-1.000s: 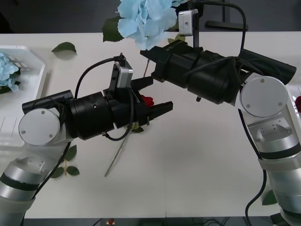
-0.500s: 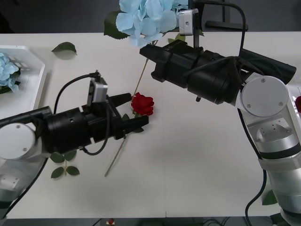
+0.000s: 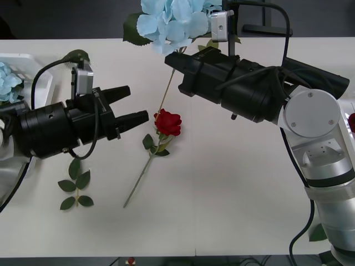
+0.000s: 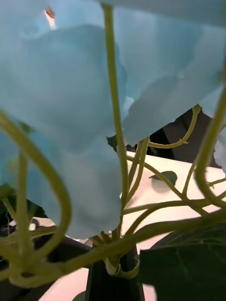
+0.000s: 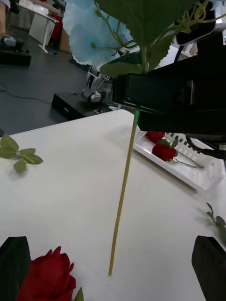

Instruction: Place the red flowers into the right box and the blue flowers into the left box. If a person shows an open palm, hand one flower to the person first, then continue sorting.

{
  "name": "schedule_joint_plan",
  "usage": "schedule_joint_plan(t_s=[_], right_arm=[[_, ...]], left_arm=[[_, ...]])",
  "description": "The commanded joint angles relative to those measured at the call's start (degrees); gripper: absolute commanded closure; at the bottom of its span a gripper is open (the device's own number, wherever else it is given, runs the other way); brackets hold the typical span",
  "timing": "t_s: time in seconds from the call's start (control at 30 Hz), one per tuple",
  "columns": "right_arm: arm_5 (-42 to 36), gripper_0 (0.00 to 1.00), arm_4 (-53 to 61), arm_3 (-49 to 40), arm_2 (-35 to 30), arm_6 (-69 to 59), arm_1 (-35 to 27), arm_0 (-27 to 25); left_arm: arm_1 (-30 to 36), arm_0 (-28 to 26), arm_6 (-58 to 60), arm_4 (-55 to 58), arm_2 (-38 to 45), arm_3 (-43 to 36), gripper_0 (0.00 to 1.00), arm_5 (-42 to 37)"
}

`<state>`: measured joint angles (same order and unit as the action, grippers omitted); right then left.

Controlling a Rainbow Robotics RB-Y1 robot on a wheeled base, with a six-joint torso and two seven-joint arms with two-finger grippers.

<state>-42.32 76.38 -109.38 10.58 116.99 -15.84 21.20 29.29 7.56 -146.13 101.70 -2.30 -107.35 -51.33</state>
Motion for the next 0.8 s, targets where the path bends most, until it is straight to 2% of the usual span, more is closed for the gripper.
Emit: schedule_joint_plan(t_s=[0.03, 0.57, 0.6, 0.63, 0.7, 0.73, 0.8], right_arm=[[0.57, 1.00, 0.17, -1.27, -0.47, 0.78, 0.72, 1.39], [0.75, 1.00, 0.17, -1.27, -0.47, 0.52, 0.72, 1.39], [0.75, 1.00, 0.17, -1.27, -0.47, 0.52, 0.72, 1.39], [0.75, 1.00, 0.17, -1.27, -0.38, 0.52, 0.72, 1.39], [0.75, 1.00, 0.17, -1.18, -0.47, 0.43, 0.72, 1.39], [0.84, 1.00, 0.17, -1.27, -0.47, 0.43, 0.81, 1.39], [0.84, 1.00, 0.17, -1.27, -0.47, 0.43, 0.81, 1.39]], left_arm=[[-2.04, 3.25, -2.14, -2.03, -0.95, 0.73, 0.00, 0.00], [-9.16, 8.97, -2.14, -13.63, -7.01, 6.01, 0.00, 0.18], [-9.51, 9.14, -2.14, -14.42, -7.10, 6.10, 0.02, 0.18], [-9.95, 9.14, -2.06, -15.04, -7.28, 6.10, 0.21, 0.18], [-10.39, 9.14, -1.79, -15.83, -7.72, 6.10, 0.84, 0.53], [-10.39, 9.14, -1.70, -15.92, -7.80, 6.10, 0.98, 0.53], [-10.48, 9.14, -1.44, -15.83, -8.24, 6.10, 1.00, 0.79]])
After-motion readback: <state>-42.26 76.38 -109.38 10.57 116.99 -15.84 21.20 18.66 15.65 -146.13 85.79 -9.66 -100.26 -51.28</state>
